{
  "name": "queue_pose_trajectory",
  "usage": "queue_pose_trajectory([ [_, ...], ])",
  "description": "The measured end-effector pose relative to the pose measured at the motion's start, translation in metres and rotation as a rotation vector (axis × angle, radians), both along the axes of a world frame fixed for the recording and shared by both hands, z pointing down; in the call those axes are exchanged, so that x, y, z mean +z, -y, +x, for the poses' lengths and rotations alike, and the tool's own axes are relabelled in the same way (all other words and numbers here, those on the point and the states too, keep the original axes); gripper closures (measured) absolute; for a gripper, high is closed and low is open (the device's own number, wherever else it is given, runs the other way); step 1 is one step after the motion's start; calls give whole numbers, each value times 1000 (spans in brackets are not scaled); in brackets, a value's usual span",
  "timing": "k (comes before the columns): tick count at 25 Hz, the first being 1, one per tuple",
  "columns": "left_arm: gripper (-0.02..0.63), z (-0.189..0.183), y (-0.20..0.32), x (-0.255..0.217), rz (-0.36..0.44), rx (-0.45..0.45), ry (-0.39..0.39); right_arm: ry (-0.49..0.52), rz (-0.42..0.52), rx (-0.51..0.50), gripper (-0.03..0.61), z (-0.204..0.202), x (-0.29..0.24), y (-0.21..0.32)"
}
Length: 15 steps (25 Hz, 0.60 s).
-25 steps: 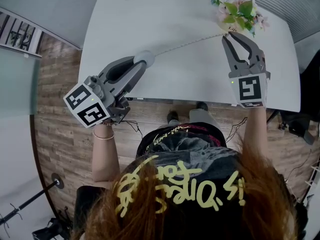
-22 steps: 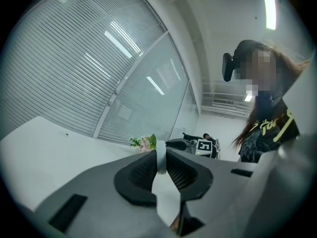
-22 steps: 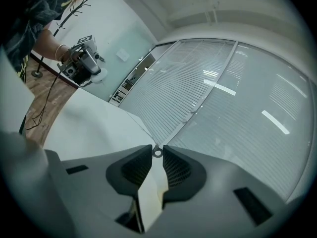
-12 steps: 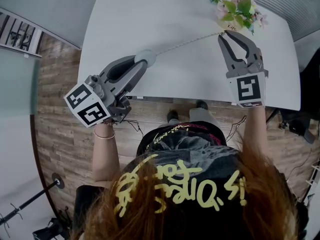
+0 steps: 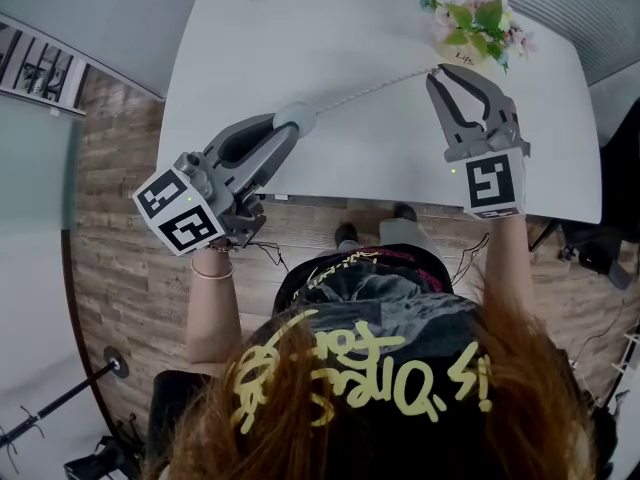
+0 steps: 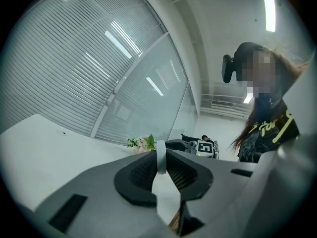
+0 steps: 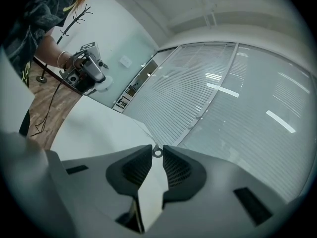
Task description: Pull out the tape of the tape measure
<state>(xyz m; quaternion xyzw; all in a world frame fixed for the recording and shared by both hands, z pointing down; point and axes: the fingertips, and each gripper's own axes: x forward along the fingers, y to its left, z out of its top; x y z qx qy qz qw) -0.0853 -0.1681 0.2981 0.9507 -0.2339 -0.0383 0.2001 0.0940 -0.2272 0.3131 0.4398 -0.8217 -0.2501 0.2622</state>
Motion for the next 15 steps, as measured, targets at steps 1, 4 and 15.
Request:
queue_pose_trajectory([
  [1, 557, 0, 0, 0, 0, 0, -1, 3, 5, -9, 508, -2, 0, 0],
  [4, 557, 0, 0, -1, 3, 2, -3, 12, 23, -37, 508, -8, -1, -1],
  [15, 557, 0, 0, 0, -7, 9, -10, 2, 11, -62, 508, -23, -1, -3],
])
